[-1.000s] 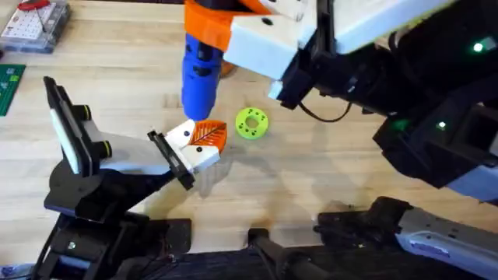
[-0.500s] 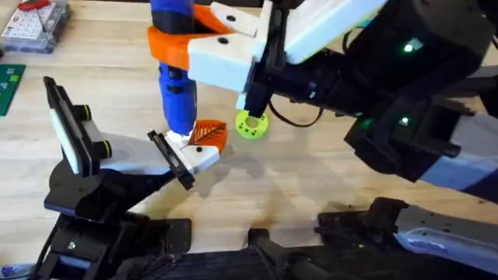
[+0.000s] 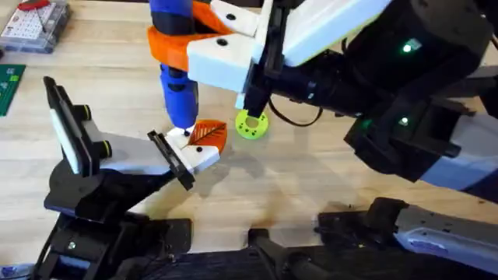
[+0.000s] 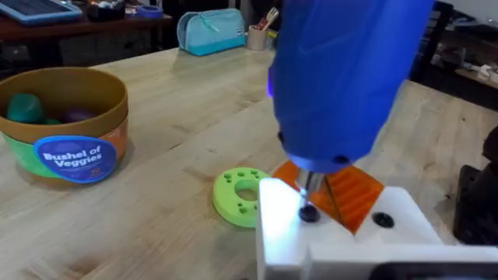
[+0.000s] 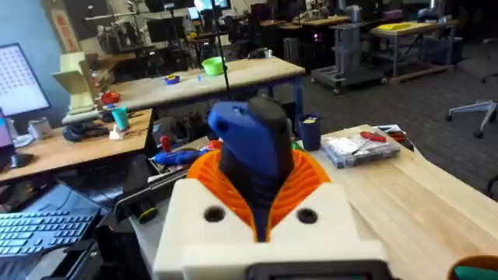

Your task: Pick up the gripper from the table and insert it into the empty holder that is missing its gripper. Then pick up a screw, insert it into the mounting hole, and use the screwdriver to tighten it. Finally, clean up the table by picking up the vegetable and placing it into the bucket.

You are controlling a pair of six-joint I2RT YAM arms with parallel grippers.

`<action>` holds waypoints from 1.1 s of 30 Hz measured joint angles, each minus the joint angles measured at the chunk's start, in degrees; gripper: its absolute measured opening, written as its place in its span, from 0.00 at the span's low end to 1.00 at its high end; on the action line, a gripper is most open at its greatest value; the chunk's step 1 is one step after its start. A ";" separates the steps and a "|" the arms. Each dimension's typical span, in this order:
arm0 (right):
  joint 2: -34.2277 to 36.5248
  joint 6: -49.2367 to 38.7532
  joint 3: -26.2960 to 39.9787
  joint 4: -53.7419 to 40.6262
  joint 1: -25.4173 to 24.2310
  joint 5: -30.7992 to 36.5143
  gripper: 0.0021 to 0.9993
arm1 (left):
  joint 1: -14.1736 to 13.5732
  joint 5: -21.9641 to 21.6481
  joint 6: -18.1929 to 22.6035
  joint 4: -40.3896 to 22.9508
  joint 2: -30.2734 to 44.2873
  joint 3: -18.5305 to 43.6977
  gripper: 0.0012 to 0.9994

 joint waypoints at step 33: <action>0.00 0.32 0.06 -1.25 0.00 0.16 0.03 | 0.00 0.00 0.00 -0.02 0.00 0.00 0.01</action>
